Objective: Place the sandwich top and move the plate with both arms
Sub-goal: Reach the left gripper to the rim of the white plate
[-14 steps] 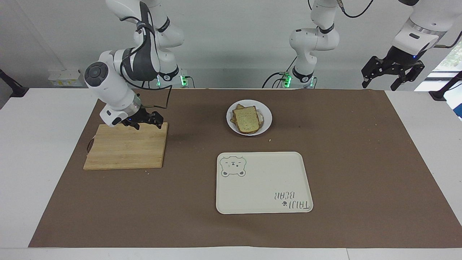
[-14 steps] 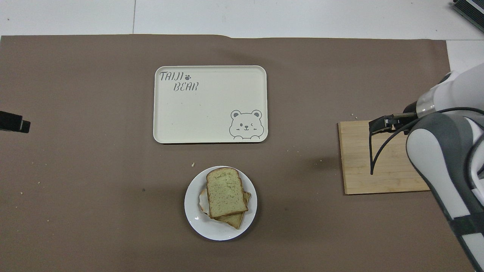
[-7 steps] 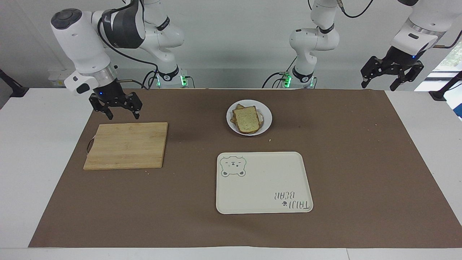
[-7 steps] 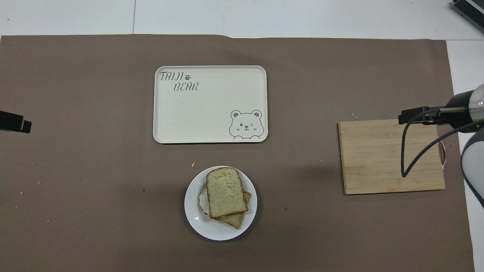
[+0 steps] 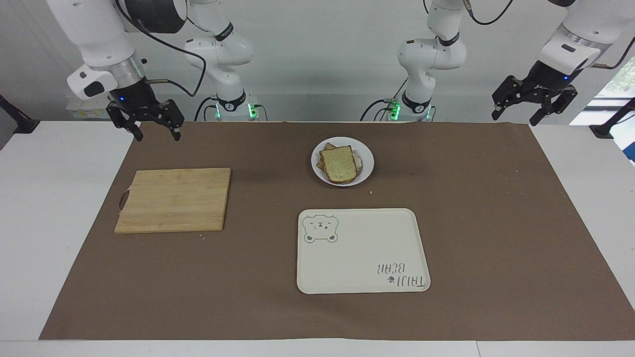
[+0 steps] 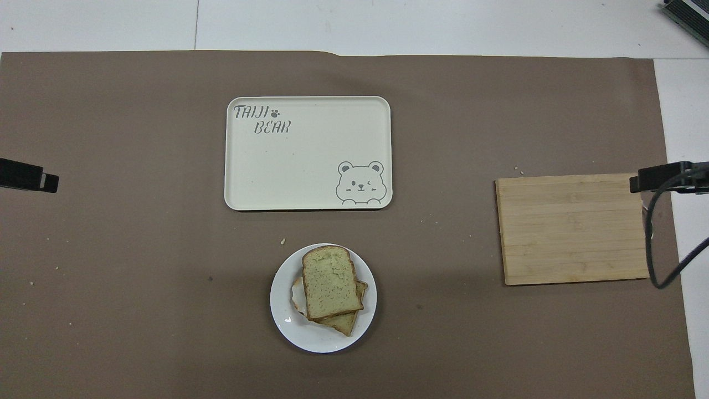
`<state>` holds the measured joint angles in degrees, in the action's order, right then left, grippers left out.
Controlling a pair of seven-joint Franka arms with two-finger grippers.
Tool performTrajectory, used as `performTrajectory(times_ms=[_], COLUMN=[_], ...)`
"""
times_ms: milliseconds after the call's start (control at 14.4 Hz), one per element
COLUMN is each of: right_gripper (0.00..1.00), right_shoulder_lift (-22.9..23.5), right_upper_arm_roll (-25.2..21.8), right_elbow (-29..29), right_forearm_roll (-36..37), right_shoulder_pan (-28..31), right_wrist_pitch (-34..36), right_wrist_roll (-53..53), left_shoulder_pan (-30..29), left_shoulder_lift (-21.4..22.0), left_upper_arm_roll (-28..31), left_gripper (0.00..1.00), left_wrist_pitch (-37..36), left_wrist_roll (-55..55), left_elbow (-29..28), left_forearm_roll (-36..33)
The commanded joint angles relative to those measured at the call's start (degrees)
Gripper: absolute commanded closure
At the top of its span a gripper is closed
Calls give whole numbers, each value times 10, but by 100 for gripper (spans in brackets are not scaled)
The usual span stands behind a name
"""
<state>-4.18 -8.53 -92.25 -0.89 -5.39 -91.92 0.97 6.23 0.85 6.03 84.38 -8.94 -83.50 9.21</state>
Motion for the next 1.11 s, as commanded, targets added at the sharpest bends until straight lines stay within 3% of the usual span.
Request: performTrajectory(times_ms=[0,277,623,1039], right_gripper=[0,0,0,0], right_shoulder_lift=[3,3,3,3], right_upper_arm_roll=[7,10,13,13], right_elbow=[5,6,6,5], right_forearm_roll=[11,10,-1,-1], right_shoulder_pan=[9,7,7,7], right_wrist_pitch=[9,9,9,9], right_wrist_roll=[0,0,0,0], left_shoulder_pan=[0,19,98,149], left_shoulder_lift=[29,63,120,117], left_upper_arm_roll=[-6,-8,-8,-7], left_gripper=[0,0,0,0], left_wrist_pitch=[38,117,311,434], left_wrist_roll=[-9,-64,-70,-131], left_elbow=[-62,-196,-426,-574], left_forearm_roll=[34,111,173,353])
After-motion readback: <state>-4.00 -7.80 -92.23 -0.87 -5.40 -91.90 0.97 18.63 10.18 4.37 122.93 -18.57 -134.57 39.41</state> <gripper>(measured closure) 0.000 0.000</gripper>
